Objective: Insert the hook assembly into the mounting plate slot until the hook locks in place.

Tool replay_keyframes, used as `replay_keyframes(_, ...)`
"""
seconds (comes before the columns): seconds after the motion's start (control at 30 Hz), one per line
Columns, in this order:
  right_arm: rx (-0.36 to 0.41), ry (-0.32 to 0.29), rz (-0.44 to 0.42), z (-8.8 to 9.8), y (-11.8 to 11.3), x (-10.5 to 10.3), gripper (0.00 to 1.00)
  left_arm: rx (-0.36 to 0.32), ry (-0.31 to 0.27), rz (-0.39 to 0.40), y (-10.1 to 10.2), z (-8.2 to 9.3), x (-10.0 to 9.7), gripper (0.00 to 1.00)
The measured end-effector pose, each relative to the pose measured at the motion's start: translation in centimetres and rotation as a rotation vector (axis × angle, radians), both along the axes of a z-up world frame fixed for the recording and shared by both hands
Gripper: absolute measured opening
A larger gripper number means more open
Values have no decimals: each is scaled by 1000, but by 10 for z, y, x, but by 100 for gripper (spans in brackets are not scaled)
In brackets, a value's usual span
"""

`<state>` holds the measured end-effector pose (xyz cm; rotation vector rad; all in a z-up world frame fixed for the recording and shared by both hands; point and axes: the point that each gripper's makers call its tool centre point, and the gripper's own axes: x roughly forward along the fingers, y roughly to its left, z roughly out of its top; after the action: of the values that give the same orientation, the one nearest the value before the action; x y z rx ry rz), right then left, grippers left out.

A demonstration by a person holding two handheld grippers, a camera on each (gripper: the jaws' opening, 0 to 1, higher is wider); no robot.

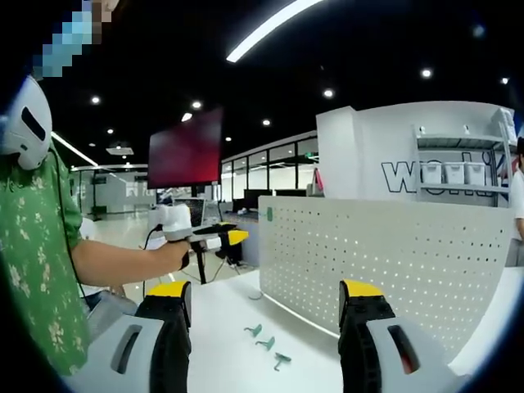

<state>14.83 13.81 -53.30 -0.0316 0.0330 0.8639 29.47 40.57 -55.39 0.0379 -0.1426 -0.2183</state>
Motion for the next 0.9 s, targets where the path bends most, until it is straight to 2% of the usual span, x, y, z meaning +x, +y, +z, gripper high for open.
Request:
replay_keyframes(0.33,1,-1,8,0,0,-5,75,13,8,-25,-6,-3,-19,52)
replay_keyframes(0.7,4,5,13,-3,1,-11,74,17,29,-54,-11,-13,-45,51)
replay_keyframes(0.9,6,16,17,-8,2,-14,74,25,58,-81,-20,-23,-58,51)
